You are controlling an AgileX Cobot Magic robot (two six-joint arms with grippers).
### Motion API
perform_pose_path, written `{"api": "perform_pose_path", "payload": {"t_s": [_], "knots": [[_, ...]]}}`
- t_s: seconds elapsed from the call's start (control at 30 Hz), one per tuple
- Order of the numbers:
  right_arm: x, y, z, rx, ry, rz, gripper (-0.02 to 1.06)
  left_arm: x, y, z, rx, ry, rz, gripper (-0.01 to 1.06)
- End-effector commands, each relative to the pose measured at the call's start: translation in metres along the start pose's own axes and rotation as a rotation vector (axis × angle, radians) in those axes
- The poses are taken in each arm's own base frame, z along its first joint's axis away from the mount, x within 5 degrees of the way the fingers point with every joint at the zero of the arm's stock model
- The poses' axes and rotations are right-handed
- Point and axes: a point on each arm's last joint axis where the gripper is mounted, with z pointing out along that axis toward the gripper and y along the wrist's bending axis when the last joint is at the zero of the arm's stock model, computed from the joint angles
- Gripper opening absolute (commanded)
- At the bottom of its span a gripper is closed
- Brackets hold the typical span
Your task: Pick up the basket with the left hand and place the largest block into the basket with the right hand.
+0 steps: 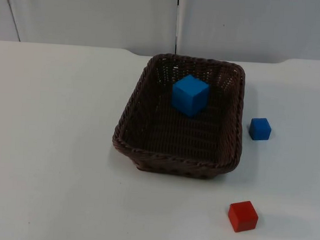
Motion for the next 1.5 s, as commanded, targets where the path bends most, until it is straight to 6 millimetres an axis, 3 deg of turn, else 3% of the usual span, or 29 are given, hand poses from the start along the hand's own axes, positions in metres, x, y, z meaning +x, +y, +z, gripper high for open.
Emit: {"api": "perform_pose_path", "payload": {"t_s": [0.0, 0.87, 0.93, 1.1, 1.47], "knots": [[-0.0008, 0.0001, 0.0003, 0.001, -0.017, 0.006, 0.72, 0.0051, -0.0001, 0.0027, 0.002, 0.031, -0.013, 1.05], [-0.0008, 0.0001, 0.0003, 0.001, -0.017, 0.006, 0.72, 0.0083, -0.0053, 0.0048, 0.059, 0.052, 0.039, 1.05], [-0.0008, 0.0001, 0.0003, 0.001, -0.017, 0.006, 0.74, 0.0083, -0.0053, 0.0048, 0.059, 0.052, 0.039, 1.05], [-0.0008, 0.0001, 0.0003, 0.001, -0.017, 0.006, 1.05, 0.0083, -0.0053, 0.0048, 0.059, 0.052, 0.039, 1.05], [-0.0008, 0.0001, 0.0003, 0.001, -0.017, 0.006, 1.05, 0.0083, -0.0052, 0.0048, 0.059, 0.052, 0.037, 1.05]]}}
